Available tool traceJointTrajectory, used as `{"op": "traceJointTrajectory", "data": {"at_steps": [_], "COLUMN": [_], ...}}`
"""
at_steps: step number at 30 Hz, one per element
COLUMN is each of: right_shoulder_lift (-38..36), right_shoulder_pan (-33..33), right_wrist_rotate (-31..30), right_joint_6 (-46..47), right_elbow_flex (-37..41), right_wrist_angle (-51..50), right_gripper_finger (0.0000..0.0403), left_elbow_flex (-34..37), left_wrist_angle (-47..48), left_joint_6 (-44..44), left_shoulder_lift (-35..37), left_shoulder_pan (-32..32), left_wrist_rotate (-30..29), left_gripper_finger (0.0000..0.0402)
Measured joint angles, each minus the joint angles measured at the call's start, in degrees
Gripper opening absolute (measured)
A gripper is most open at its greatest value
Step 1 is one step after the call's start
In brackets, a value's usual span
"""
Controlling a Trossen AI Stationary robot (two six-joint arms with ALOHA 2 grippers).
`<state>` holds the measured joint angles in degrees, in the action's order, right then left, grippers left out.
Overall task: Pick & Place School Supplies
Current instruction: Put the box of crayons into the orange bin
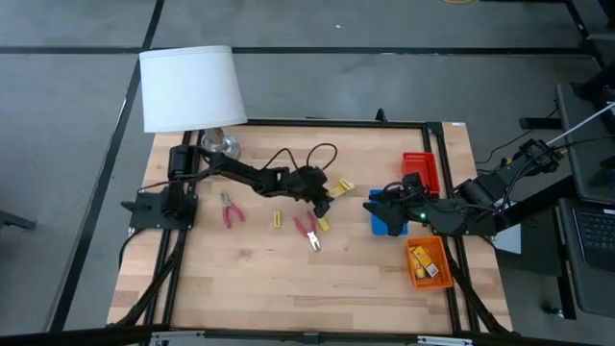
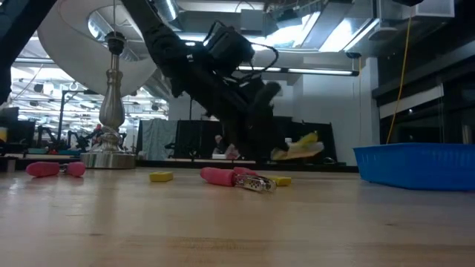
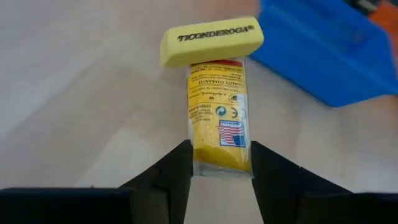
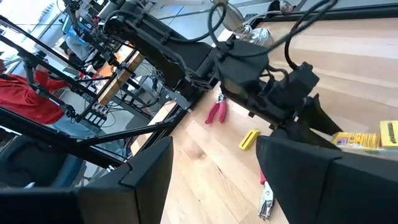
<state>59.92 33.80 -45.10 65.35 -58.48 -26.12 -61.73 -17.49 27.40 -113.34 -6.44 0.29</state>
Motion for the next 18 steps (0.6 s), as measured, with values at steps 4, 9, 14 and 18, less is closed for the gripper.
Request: {"op": "traceJointTrajectory", "data": {"at_steps": [4,9,14,18], "right_shoulder_lift": [0.0,0.0,0.0,0.0], "right_shoulder_pan": [0.0,0.0,0.0,0.0], "right_wrist_rotate": [0.52,0.95,5.68,13.56], "right_joint_6": [-0.47,-0.95,-4.48,-9.13], "right_elbow_flex": [0.0,0.0,0.0,0.02], "right_wrist_angle": [0.05,0.08,-2.13,-6.84], "right_gripper_finger": [0.0235,0.0235,0.0235,0.0235], "left_elbow_flex": [-0.02,-0.09,-0.09,-0.09], "left_wrist_angle": [-3.6,-4.08,-1.77,4.76], "left_joint_6": [3.98,7.54,5.42,3.5], "left_shoulder_lift": [3.56,7.84,12.14,17.0], "left_shoulder_pan": [2.36,3.51,5.81,8.8], "left_wrist_rotate": [5.62,3.91,10.52,17.09], "left_gripper_finger": [0.0139,0.014,0.014,0.014]}}
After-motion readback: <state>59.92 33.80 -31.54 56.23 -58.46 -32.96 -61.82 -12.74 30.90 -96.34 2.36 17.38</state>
